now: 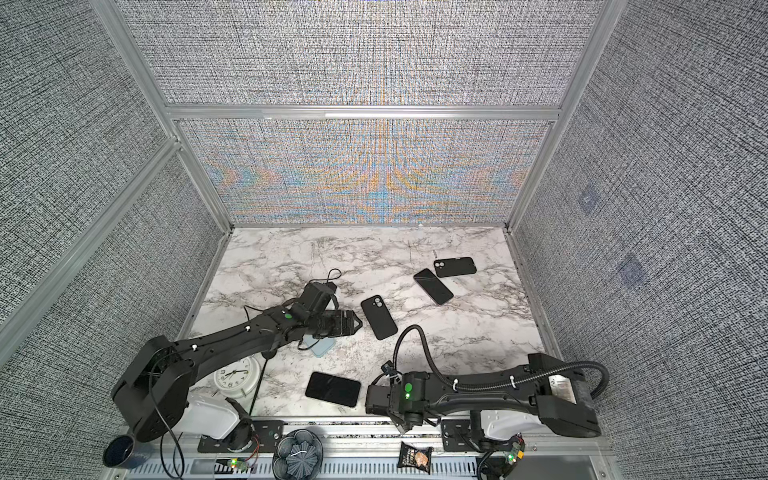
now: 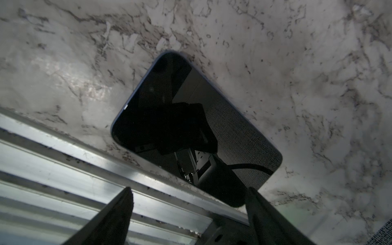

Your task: Put the phone into the phone case

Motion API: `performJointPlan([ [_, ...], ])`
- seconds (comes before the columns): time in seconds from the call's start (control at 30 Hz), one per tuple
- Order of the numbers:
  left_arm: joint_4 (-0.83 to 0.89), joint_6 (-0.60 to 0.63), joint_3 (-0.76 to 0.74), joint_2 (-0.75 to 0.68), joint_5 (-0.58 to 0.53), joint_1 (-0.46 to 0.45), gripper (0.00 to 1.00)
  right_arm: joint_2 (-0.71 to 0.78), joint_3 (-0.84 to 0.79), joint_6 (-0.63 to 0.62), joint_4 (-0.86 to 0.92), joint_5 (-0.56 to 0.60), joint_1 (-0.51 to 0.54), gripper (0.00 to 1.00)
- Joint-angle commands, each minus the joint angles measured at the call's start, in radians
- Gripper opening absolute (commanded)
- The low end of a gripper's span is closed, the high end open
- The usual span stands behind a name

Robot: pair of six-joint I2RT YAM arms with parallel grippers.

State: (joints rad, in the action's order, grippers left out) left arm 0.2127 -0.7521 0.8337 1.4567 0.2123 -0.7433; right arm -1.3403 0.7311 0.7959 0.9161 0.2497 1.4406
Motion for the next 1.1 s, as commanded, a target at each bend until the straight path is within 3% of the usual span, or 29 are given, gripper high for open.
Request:
performJointPlan([
  [0.0, 0.023, 0.02, 0.007, 0.007, 0.002, 0.0, 0.89, -0.024, -0.001, -0.011, -0.013, -0.007, -0.012, 0.85],
  [0.57, 0.025, 0.016, 0.0, -0.012, 0.005, 0.0, 0.89, -0.002, -0.054, 0.1, 0.01, 0.102, -0.201, 0.86],
  [1.07, 0.014, 0.017, 0.001, -0.01, 0.016, 0.0, 0.89, -0.041, -0.099, 0.063, -0.129, 0.11, -0.408, 0.87],
])
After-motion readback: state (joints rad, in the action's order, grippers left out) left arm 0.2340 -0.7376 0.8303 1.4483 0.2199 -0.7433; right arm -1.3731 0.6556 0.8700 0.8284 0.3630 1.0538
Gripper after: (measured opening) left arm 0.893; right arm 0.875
